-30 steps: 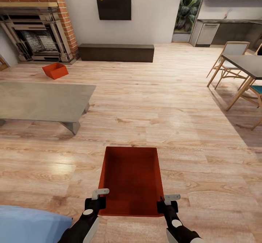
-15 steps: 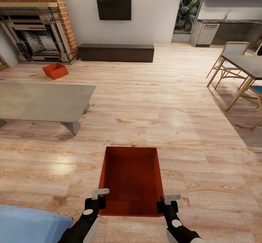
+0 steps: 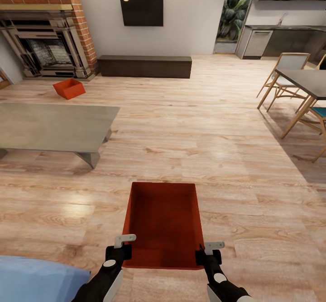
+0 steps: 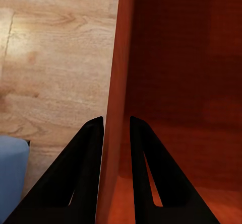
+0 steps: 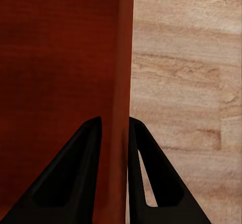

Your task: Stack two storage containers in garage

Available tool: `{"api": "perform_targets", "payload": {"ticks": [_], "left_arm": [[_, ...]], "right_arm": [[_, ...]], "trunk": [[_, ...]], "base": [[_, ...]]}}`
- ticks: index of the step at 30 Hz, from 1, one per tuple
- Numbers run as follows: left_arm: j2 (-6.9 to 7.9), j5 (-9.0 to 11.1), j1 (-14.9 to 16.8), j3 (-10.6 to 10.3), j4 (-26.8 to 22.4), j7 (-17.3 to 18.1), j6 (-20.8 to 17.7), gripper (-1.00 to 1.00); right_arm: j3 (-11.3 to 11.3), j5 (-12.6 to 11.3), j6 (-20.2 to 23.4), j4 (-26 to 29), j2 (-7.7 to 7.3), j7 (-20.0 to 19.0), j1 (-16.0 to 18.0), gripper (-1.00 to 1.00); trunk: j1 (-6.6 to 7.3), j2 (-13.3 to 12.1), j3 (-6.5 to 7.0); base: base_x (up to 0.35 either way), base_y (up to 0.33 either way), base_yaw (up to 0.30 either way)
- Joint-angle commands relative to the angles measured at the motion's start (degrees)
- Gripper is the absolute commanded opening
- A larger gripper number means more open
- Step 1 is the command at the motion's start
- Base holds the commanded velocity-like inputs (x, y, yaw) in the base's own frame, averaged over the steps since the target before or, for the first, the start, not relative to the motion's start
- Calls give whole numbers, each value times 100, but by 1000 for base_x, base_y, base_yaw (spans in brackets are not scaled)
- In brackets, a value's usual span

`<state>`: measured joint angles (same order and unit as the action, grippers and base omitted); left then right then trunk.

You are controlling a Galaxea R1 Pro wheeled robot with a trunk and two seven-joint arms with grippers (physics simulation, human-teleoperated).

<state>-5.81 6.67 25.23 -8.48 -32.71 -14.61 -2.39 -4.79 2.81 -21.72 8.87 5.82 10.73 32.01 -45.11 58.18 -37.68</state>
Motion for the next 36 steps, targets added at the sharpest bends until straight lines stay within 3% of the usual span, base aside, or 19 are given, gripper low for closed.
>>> {"api": "perform_targets", "payload": {"ticks": [1,9,36], "left_arm": [[21,63,0,-22,1,-136,-34,-100],[27,63,0,-22,10,-139,-34,-100],[39,63,0,-31,27,-139,12,-100]], "right_arm": [[117,-5,-36,10,-4,87,7,-100],[110,13,-267,2,-2,87,7,-100],[110,9,-272,1,-2,87,7,-100]], "trunk": [[0,3,4],[0,3,75],[0,3,319]], "base": [[0,0,0],[0,0,0],[0,0,0]]}}
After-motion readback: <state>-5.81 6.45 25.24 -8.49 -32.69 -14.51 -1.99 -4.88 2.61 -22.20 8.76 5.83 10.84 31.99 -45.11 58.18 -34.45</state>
